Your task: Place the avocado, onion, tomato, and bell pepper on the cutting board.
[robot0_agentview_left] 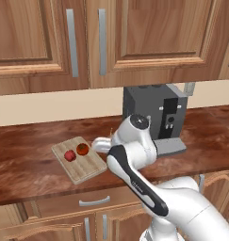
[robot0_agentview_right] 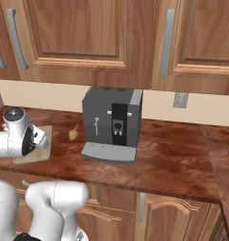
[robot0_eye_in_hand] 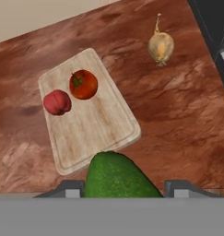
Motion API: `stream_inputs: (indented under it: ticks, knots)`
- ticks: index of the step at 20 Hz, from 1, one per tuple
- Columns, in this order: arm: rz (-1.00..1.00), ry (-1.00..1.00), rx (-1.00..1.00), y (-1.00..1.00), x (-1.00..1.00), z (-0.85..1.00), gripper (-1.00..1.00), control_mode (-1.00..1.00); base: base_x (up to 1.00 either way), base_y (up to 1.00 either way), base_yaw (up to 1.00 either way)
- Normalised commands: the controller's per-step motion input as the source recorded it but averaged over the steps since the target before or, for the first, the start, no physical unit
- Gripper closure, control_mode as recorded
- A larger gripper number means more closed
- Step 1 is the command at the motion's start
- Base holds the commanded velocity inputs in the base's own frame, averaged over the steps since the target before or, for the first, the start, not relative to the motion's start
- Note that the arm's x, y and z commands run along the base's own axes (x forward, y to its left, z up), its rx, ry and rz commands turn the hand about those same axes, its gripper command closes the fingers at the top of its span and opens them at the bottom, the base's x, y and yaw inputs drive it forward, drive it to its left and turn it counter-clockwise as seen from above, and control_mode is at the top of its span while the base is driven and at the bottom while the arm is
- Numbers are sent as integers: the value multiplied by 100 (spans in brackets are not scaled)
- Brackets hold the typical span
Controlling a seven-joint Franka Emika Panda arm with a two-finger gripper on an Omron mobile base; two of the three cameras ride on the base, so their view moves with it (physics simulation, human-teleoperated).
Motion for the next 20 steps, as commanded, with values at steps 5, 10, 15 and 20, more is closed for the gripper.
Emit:
stream_inputs:
  ticks: [5,10,15,20]
  knots:
    - [0,-8,0,60,5,5,100,-100,0,0,0]
    - [0,-5,0,45,3,0,100,-100,0,0,0]
    - [0,0,0,11,4,0,100,-100,0,0,0]
    - [0,0,0,0,2,0,100,-100,0,0,0]
